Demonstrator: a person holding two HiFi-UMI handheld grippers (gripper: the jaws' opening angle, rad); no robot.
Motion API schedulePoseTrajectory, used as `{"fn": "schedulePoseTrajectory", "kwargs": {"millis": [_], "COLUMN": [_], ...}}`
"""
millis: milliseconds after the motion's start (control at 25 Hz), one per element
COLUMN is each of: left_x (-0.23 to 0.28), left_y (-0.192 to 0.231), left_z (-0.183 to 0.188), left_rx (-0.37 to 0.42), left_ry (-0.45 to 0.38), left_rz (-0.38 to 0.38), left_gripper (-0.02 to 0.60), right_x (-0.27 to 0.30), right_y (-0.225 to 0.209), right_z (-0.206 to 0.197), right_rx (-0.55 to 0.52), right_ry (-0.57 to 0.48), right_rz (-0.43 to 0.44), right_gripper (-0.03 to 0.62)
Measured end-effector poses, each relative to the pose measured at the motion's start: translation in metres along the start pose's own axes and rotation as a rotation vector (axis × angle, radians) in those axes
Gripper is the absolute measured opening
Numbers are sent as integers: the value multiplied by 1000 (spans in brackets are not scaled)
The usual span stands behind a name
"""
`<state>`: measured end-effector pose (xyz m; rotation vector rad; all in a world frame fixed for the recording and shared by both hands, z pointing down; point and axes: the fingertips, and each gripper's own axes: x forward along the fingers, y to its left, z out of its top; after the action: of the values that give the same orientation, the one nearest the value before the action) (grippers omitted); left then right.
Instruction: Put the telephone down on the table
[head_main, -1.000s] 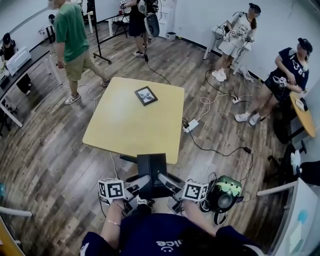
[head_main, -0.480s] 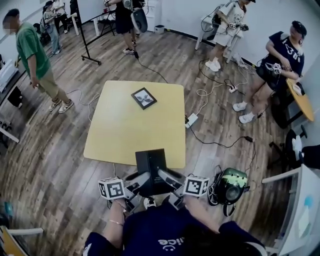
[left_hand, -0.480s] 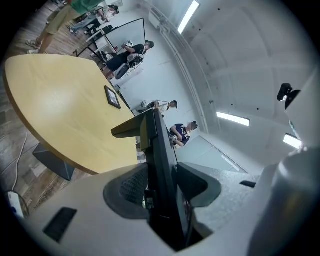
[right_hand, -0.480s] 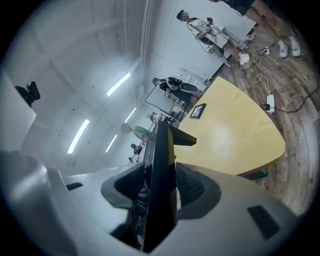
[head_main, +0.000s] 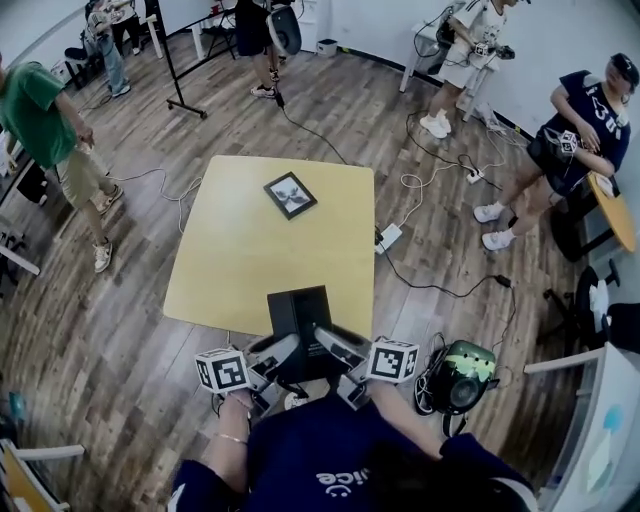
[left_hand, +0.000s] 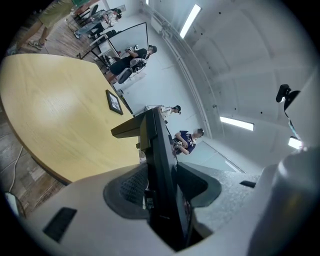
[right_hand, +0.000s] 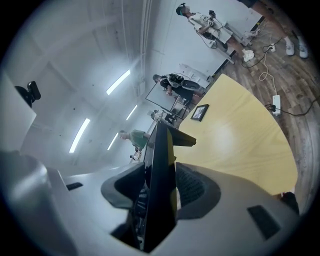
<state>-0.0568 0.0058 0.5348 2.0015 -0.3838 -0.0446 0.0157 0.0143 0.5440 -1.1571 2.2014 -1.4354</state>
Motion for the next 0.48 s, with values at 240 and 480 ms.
{"fn": "schedulePoseTrajectory", "kwargs": {"millis": [240,480], "left_x": [31,59], "left_y": [10,20], "left_z": [28,54], "left_rx": [-32,-57], "left_ry": [-76,-157], "left_rz": [51,108], "left_gripper": [183,183], "right_x": [20,38], "right_y": [-12,-27], "right_z": [44,85], "right_rx": [10,-12], "right_ry": [83,168], "right_rz": [52,92], "right_gripper": [196,196]}}
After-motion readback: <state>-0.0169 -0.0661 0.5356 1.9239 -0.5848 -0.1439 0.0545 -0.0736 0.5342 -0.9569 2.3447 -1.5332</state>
